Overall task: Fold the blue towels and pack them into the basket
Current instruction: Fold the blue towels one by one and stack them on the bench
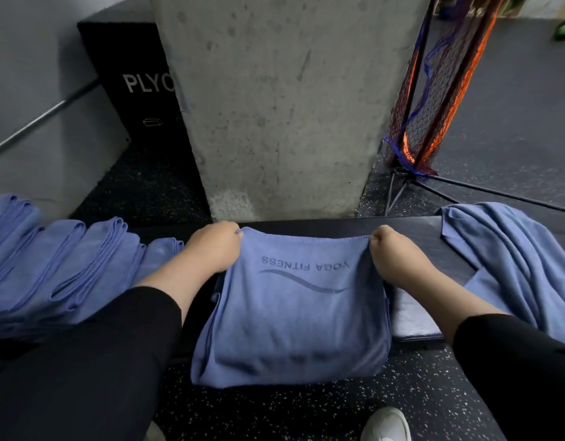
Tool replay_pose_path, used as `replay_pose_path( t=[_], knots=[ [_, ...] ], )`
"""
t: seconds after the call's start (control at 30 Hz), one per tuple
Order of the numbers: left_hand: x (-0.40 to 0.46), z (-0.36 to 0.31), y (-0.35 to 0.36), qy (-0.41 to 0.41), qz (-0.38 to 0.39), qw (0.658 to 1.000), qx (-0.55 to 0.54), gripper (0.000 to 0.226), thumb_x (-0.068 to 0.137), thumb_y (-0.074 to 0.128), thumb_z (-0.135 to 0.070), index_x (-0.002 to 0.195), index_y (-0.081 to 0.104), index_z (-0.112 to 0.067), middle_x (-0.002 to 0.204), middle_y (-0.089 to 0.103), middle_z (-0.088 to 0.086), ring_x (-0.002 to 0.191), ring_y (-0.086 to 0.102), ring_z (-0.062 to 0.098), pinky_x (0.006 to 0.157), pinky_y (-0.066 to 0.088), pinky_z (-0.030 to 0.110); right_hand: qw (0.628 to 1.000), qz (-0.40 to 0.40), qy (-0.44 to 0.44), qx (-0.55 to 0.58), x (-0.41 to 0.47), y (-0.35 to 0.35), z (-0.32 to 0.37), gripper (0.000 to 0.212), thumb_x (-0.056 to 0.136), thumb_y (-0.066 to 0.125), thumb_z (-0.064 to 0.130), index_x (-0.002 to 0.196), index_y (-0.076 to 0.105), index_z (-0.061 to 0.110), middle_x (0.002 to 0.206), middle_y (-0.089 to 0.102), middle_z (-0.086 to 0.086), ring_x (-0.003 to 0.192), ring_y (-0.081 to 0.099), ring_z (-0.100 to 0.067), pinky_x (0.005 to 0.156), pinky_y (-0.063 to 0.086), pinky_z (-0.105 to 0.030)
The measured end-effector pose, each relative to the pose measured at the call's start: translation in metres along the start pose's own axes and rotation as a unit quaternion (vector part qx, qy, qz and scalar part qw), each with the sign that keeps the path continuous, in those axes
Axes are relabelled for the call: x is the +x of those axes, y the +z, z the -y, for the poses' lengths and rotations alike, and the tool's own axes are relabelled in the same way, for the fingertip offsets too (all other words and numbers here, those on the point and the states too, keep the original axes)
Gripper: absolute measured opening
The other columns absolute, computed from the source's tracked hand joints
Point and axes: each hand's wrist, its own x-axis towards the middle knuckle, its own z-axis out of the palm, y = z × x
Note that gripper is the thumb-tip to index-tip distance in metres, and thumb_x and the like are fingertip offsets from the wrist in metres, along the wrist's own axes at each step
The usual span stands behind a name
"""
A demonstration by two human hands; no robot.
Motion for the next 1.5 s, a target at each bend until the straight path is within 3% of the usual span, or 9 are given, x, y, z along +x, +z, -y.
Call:
replay_pose_path(
  t=[0.13, 0.3, 0.53, 0.67, 0.87, 1.0, 1.2, 1.3, 1.5],
  knots=[
    [0.025, 0.003, 0.006, -0.033, -0.006, 0.999, 0.011, 0.033, 0.105, 0.042, -0.033, 0.107, 0.065, -0.008, 0.117, 0.066, 0.016, 0.106, 0.061, 0.037, 0.084, 0.048, 0.037, 1.0, -0.008, 0.008, -0.003, 0.014, 0.004, -0.004, 0.021, 0.104, 0.038, 0.028, 0.096, 0.05, 0.013, 0.111, 0.066, -0.021, 0.105, 0.06, -0.038, 0.075, 0.037, -0.036],
    [0.028, -0.001, 0.017, -0.047, -0.051, 0.997, 0.044, 0.025, 0.1, 0.052, -0.035, 0.088, 0.056, -0.014, 0.1, 0.063, 0.008, 0.089, 0.058, 0.032, 0.069, 0.042, 0.034, 0.999, -0.023, 0.001, -0.037, 0.02, 0.013, -0.008, 0.016, 0.1, 0.048, 0.031, 0.091, 0.053, 0.018, 0.103, 0.066, -0.016, 0.096, 0.06, -0.038, 0.07, 0.04, -0.037],
    [0.028, 0.003, 0.022, 0.077, -0.043, 0.992, 0.091, 0.039, 0.096, 0.053, -0.026, 0.135, 0.057, -0.022, 0.134, 0.053, -0.001, 0.125, 0.047, 0.024, 0.098, 0.036, 0.042, 0.995, 0.025, -0.06, -0.07, 0.019, 0.011, -0.01, 0.044, 0.086, 0.07, 0.049, 0.122, 0.065, 0.024, 0.113, 0.055, -0.006, 0.11, 0.057, -0.034, 0.096, 0.049, -0.046],
    [0.027, 0.002, 0.019, 0.077, -0.022, 0.992, 0.101, 0.036, 0.094, 0.052, -0.022, 0.129, 0.059, -0.026, 0.123, 0.055, -0.001, 0.12, 0.047, 0.023, 0.091, 0.031, 0.04, 0.995, 0.04, -0.064, -0.069, 0.019, 0.009, -0.011, 0.028, 0.085, 0.072, 0.046, 0.098, 0.06, 0.025, 0.099, 0.052, -0.002, 0.105, 0.058, -0.036, 0.091, 0.05, -0.049],
    [0.012, 0.004, 0.003, 0.042, -0.067, 0.992, -0.098, 0.009, 0.087, 0.061, -0.022, 0.08, 0.054, -0.02, 0.091, 0.058, -0.001, 0.087, 0.053, 0.021, 0.08, 0.04, 0.037, 0.996, 0.005, -0.082, 0.037, 0.009, -0.009, -0.002, 0.018, 0.086, 0.068, 0.018, 0.092, 0.052, 0.019, 0.086, 0.06, 0.0, 0.082, 0.056, -0.025, 0.065, 0.034, -0.032],
    [-0.015, 0.008, -0.026, 0.053, -0.108, 0.95, -0.286, 0.017, 0.092, 0.068, -0.02, 0.083, 0.06, -0.008, 0.077, 0.062, 0.009, 0.069, 0.049, 0.016, 0.064, 0.037, 0.032, 0.99, -0.005, -0.114, 0.077, -0.007, -0.039, 0.005, 0.028, 0.086, 0.07, 0.016, 0.11, 0.059, 0.023, 0.094, 0.065, 0.002, 0.086, 0.06, -0.018, 0.066, 0.04, -0.028],
    [-0.079, 0.013, -0.062, 0.07, -0.146, 0.907, -0.389, 0.028, 0.092, 0.067, -0.041, 0.087, 0.062, -0.014, 0.085, 0.063, 0.024, 0.072, 0.05, 0.014, 0.069, 0.038, 0.034, 0.987, -0.062, -0.136, 0.056, -0.055, -0.086, 0.014, 0.007, 0.093, 0.068, 0.023, 0.093, 0.067, 0.016, 0.082, 0.066, -0.002, 0.077, 0.058, -0.022, 0.061, 0.04, -0.023],
    [-0.113, 0.012, -0.082, 0.085, -0.162, 0.89, -0.418, 0.035, 0.084, 0.064, -0.053, 0.086, 0.06, -0.019, 0.077, 0.058, 0.011, 0.072, 0.048, 0.016, 0.071, 0.039, 0.036, 0.978, -0.113, -0.167, 0.058, -0.087, -0.109, 0.024, 0.009, 0.095, 0.065, 0.022, 0.088, 0.066, 0.016, 0.074, 0.062, 0.0, 0.066, 0.052, -0.016, 0.059, 0.04, -0.028],
    [-0.171, 0.008, -0.136, 0.124, -0.23, 0.881, -0.394, 0.024, 0.097, 0.065, -0.027, 0.081, 0.052, -0.016, 0.057, 0.046, -0.015, 0.055, 0.035, 0.004, 0.056, 0.031, 0.022, 0.947, -0.225, -0.213, 0.081, -0.146, -0.177, 0.056, 0.01, 0.096, 0.062, 0.019, 0.102, 0.068, 0.015, 0.086, 0.066, -0.004, 0.081, 0.059, -0.026, 0.069, 0.037, -0.031]
  ],
)
